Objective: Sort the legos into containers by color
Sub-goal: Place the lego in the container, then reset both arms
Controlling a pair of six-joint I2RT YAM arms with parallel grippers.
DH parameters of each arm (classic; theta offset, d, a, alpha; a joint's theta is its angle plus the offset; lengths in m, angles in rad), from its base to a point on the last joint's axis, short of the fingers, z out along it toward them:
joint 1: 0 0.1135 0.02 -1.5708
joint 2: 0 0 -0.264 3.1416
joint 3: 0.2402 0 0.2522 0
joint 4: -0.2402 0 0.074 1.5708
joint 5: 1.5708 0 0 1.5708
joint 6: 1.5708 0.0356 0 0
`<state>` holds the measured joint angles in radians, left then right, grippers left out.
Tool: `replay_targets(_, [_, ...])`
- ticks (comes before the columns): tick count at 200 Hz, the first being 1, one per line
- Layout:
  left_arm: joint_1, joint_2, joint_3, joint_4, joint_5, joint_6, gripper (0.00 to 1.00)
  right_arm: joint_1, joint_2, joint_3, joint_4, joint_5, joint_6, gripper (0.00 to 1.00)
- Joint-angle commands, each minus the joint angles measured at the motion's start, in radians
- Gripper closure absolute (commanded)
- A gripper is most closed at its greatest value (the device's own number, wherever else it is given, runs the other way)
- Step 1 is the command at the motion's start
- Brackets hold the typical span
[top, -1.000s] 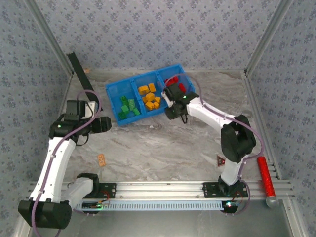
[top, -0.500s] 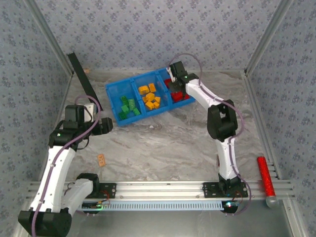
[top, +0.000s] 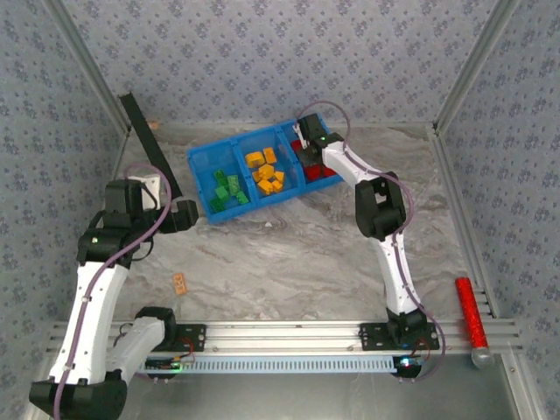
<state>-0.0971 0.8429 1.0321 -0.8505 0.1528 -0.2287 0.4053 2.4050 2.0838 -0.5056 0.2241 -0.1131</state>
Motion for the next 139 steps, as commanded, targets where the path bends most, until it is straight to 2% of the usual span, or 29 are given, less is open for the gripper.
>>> replay_targets(1, [0.007,-0.013,-0.023,0.031,-0.006,0.013,0.01,-0.007,-0.031,-0.023,0.035,-0.006,0.008,0.56])
replay_targets(28, [0.006,-0.027,-0.033,0.085,-0.044,0.026,0.00,-0.012,-0.072,-0.059,0.043,0.000,0.000,0.48])
replay_targets(56, [0.007,-0.014,-0.027,0.126,-0.134,0.061,0.00,-0.016,-0.135,-0.091,0.045,0.005,-0.006,0.48])
replay_targets(81, [0.007,-0.025,-0.107,0.324,-0.263,0.127,0.00,-0.018,-0.240,-0.141,0.044,-0.023,-0.010,0.46])
replay_targets(94, [0.007,-0.031,-0.166,0.442,-0.366,0.167,0.00,-0.019,-0.317,-0.184,0.038,-0.037,-0.020,0.40])
replay_targets(112, [0.014,-0.015,-0.227,0.582,-0.486,0.219,0.00,-0.032,-0.431,-0.264,0.049,-0.077,-0.042,0.25])
replay_targets(139, [0.074,0.046,-0.302,0.708,-0.485,0.256,0.00,-0.047,-0.562,-0.357,0.051,-0.148,-0.049,0.07])
